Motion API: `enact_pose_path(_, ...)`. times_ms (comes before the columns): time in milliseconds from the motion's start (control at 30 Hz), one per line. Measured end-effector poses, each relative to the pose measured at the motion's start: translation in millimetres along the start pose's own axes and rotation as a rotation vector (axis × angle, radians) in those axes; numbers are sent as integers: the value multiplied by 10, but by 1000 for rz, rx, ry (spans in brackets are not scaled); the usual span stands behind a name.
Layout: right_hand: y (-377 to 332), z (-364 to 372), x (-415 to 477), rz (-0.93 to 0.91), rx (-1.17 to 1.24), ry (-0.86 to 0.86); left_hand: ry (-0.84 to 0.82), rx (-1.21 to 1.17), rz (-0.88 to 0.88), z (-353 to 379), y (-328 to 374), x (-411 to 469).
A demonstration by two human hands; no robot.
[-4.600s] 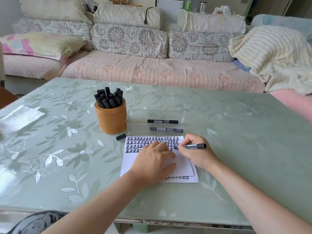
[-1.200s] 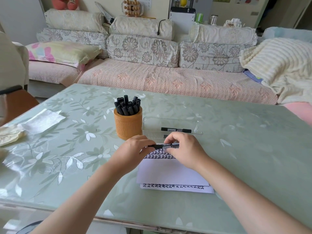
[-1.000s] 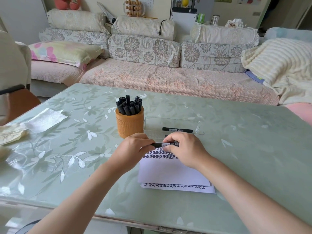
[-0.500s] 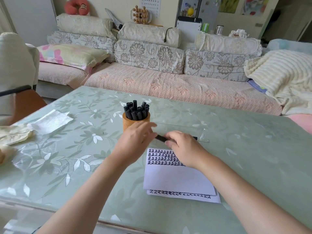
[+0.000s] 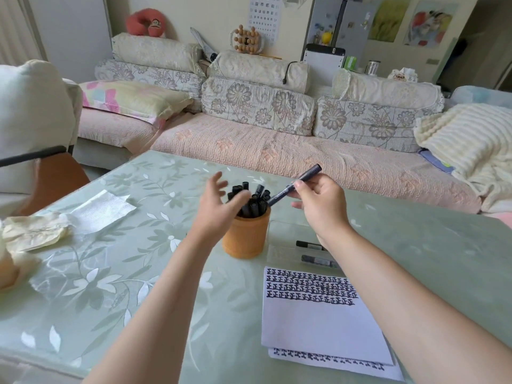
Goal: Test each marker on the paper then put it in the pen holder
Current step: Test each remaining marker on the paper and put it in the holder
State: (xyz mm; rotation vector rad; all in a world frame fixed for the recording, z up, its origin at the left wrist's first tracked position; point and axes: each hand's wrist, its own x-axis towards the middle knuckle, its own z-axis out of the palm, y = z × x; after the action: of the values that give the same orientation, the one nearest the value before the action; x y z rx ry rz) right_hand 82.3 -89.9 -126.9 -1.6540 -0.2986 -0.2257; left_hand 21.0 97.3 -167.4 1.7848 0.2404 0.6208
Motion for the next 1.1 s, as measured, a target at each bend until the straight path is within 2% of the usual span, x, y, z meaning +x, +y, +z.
enact_pose_path(67,34,95,52,-16,-51,-20,-130,30,-21,8,-36,35)
enact_pose_path(167,139,195,76,-39,-193,-91,-179,147,6,37,-129,72)
enact_pose_path(233,183,264,97,-45,-298,-146,-203,123,-4,59,-152,89)
enact_pose_path(467,195,420,178,-52,-630,-248,-137,105,83,113,-161,106)
enact_pose_path(633,268,365,177,-43,-475,-420,-90,163,178,156,-170,127)
enact_pose_path(767,255,414,200,10,-379,-492,-79,189,258,177,-91,100)
enact_pose_path(833,263,427,218,44,-312,-499,-92,198,277,180,-65,89)
enact_pose_path(933,249,418,248,-5,-361,-444,-119,234,256,180,-40,84)
enact_pose_path(1100,253,403,276,62,-268,-401,-59,304,267,188,-38,110)
